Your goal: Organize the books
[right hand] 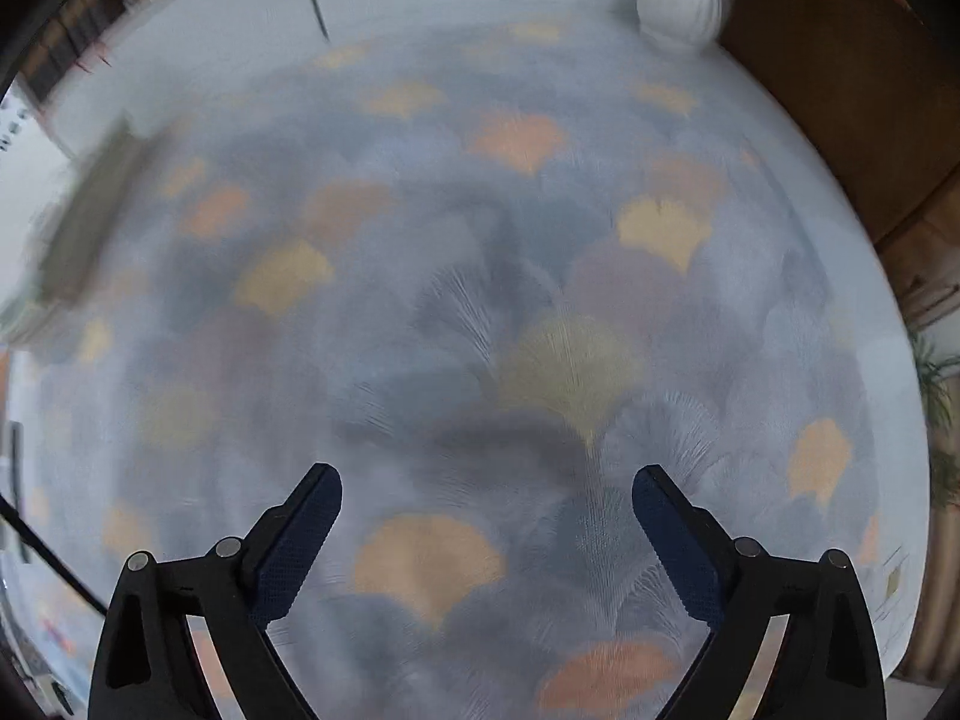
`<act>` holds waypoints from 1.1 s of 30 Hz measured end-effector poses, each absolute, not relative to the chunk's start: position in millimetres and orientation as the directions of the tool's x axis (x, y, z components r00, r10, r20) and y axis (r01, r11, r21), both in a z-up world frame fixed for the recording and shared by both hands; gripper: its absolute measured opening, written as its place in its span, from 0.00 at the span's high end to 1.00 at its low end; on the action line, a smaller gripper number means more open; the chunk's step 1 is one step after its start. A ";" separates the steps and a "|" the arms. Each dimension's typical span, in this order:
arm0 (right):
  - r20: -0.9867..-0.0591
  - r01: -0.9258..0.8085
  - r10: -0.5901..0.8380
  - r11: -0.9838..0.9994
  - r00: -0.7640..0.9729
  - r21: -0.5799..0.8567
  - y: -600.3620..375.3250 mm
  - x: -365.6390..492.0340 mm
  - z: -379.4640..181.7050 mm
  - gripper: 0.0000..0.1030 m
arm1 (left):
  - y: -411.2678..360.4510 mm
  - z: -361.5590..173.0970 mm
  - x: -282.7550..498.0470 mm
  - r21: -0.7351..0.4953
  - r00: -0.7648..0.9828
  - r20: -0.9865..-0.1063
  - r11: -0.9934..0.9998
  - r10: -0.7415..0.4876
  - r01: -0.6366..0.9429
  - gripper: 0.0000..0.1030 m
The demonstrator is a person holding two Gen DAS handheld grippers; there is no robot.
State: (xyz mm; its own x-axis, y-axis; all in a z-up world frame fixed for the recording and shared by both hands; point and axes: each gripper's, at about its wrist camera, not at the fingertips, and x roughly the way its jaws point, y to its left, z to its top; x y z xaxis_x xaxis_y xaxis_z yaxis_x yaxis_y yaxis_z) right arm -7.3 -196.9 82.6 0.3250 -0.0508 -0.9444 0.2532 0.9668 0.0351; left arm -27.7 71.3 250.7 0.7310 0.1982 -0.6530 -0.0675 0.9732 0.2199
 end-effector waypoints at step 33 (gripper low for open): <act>-0.670 0.276 -0.280 0.954 0.688 -0.115 -146.5 -46.5 249.0 0.00 | 26.2 222.0 55.6 0.088 0.699 -0.714 0.988 -0.024 0.124 0.10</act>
